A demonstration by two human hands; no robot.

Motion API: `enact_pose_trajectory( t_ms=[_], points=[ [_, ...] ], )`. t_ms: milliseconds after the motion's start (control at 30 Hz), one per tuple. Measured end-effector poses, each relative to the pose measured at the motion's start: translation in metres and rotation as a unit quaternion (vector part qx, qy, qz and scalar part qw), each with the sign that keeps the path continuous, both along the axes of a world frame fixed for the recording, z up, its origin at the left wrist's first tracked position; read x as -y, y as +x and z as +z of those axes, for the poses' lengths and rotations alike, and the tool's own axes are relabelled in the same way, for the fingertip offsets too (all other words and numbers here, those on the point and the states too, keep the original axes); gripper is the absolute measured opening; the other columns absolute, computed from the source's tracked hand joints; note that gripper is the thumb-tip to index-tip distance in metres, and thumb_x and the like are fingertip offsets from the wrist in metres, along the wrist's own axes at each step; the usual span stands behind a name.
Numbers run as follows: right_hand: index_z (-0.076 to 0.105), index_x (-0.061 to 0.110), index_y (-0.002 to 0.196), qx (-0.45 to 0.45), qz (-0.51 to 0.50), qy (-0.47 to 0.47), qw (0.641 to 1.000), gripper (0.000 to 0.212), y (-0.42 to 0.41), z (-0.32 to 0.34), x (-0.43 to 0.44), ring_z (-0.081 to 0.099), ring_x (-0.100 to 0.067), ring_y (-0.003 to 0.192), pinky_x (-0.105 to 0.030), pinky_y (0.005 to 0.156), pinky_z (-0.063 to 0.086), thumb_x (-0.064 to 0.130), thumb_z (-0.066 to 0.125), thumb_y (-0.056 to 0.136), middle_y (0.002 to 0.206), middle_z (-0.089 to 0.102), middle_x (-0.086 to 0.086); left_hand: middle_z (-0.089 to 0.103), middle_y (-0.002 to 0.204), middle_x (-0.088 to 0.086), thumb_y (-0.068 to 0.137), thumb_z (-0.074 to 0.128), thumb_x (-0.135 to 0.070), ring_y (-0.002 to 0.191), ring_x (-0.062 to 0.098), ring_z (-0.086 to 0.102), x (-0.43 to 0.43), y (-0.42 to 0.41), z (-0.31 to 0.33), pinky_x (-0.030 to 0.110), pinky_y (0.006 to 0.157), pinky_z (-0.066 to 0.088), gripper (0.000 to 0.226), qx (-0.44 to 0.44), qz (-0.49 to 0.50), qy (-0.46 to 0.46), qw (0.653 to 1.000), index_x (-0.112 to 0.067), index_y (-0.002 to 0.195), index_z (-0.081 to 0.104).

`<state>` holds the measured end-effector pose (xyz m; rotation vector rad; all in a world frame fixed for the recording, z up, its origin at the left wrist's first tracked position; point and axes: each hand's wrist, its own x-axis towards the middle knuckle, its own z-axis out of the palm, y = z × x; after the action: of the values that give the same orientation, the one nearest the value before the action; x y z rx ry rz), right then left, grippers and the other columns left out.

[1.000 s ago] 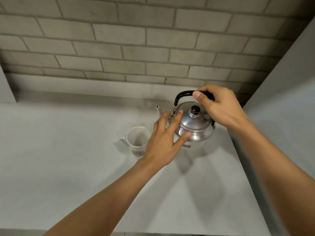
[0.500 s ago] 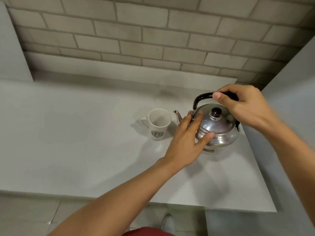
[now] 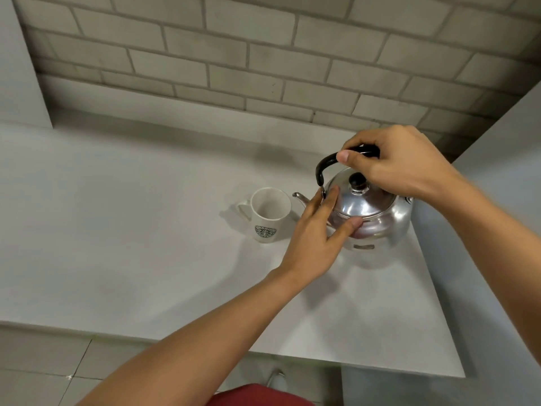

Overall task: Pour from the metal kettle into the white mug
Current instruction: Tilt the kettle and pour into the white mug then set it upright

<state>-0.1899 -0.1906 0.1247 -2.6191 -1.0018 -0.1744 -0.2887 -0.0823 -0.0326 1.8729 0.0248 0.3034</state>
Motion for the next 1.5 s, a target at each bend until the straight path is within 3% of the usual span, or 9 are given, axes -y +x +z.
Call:
enact_pose_trajectory(
  t_ms=[133, 267, 467, 567, 667, 833, 1033, 1300, 1500],
  points=[
    [0.080, 0.031, 0.108, 0.017, 0.015, -0.031, 0.999, 0.026, -0.004, 0.007, -0.015, 0.070, -0.021, 0.096, -0.037, 0.079, 0.052, 0.047, 0.063, 0.096, 0.102, 0.081, 0.006, 0.047, 0.160, -0.005, 0.098, 0.062, -0.055, 0.143, 0.012, 0.049, -0.001, 0.002, -0.002, 0.037, 0.115, 0.046, 0.072, -0.001, 0.009, -0.033, 0.999, -0.030, 0.160, 0.036],
    [0.081, 0.032, 0.110, 0.021, 0.023, -0.054, 0.998, 0.027, -0.007, 0.010, -0.024, 0.071, -0.023, 0.089, -0.039, 0.078, 0.055, 0.048, 0.064, 0.096, 0.096, 0.081, 0.004, 0.052, 0.155, -0.004, 0.098, 0.065, -0.052, 0.139, 0.011, 0.052, -0.002, 0.001, -0.001, 0.040, 0.111, 0.050, 0.072, 0.002, 0.012, -0.067, 0.998, -0.024, 0.159, 0.039],
    [0.080, 0.035, 0.110, 0.042, 0.040, -0.084, 0.995, 0.027, -0.008, 0.012, -0.035, 0.068, -0.027, 0.084, -0.041, 0.071, 0.055, 0.048, 0.062, 0.096, 0.092, 0.080, 0.004, 0.058, 0.150, -0.006, 0.098, 0.067, -0.049, 0.134, 0.003, 0.055, -0.003, -0.001, 0.001, 0.026, 0.101, 0.054, 0.069, 0.008, 0.032, -0.085, 0.996, -0.027, 0.158, 0.042],
    [0.081, 0.035, 0.108, 0.049, 0.047, -0.095, 0.993, 0.025, -0.007, 0.014, -0.040, 0.063, -0.023, 0.077, -0.034, 0.064, 0.045, 0.046, 0.063, 0.095, 0.092, 0.080, 0.006, 0.059, 0.148, -0.010, 0.098, 0.067, -0.049, 0.133, 0.000, 0.055, 0.000, -0.002, 0.003, 0.029, 0.101, 0.055, 0.066, 0.010, 0.031, -0.113, 0.993, -0.031, 0.157, 0.043],
    [0.081, 0.034, 0.109, 0.046, 0.048, -0.108, 0.992, 0.027, -0.009, 0.019, -0.043, 0.066, -0.026, 0.082, -0.040, 0.070, 0.053, 0.048, 0.063, 0.095, 0.097, 0.081, 0.006, 0.058, 0.150, -0.009, 0.098, 0.067, -0.049, 0.134, -0.001, 0.053, 0.003, -0.001, 0.004, 0.034, 0.106, 0.053, 0.067, 0.008, 0.041, -0.118, 0.992, -0.029, 0.157, 0.043],
    [0.081, 0.034, 0.107, 0.045, 0.053, -0.115, 0.991, 0.028, -0.011, 0.026, -0.046, 0.062, -0.024, 0.077, -0.038, 0.068, 0.051, 0.050, 0.063, 0.093, 0.086, 0.078, 0.005, 0.057, 0.143, -0.023, 0.097, 0.067, -0.049, 0.120, -0.027, 0.045, 0.008, 0.000, 0.007, 0.007, 0.094, 0.048, 0.067, 0.007, 0.050, -0.133, 0.990, -0.030, 0.157, 0.043],
    [0.082, 0.036, 0.107, 0.038, 0.057, -0.125, 0.990, 0.028, -0.013, 0.033, -0.050, 0.057, -0.024, 0.072, -0.039, 0.065, 0.050, 0.051, 0.063, 0.093, 0.064, 0.057, 0.016, 0.056, 0.122, -0.037, 0.097, 0.069, -0.045, 0.115, -0.031, 0.047, 0.011, 0.001, 0.012, -0.004, 0.084, 0.039, 0.062, 0.020, 0.060, -0.159, 0.985, -0.032, 0.154, 0.047],
    [0.082, 0.037, 0.104, 0.043, 0.063, -0.148, 0.986, 0.026, -0.012, 0.036, -0.053, 0.065, -0.027, 0.078, -0.044, 0.069, 0.057, 0.051, 0.063, 0.093, 0.079, 0.077, 0.004, 0.060, 0.127, -0.022, 0.099, 0.070, -0.038, 0.113, -0.030, 0.050, 0.014, 0.003, 0.011, -0.007, 0.084, 0.038, 0.060, 0.019, 0.050, -0.175, 0.983, -0.024, 0.153, 0.050],
    [0.081, 0.038, 0.104, 0.048, 0.061, -0.160, 0.984, 0.026, -0.010, 0.034, -0.054, 0.065, -0.024, 0.074, -0.041, 0.065, 0.056, 0.052, 0.062, 0.093, 0.078, 0.078, 0.002, 0.063, 0.129, -0.018, 0.099, 0.070, -0.038, 0.112, -0.029, 0.051, 0.016, 0.001, 0.011, -0.007, 0.084, 0.039, 0.061, 0.017, 0.047, -0.177, 0.983, -0.022, 0.154, 0.049]
  ],
)
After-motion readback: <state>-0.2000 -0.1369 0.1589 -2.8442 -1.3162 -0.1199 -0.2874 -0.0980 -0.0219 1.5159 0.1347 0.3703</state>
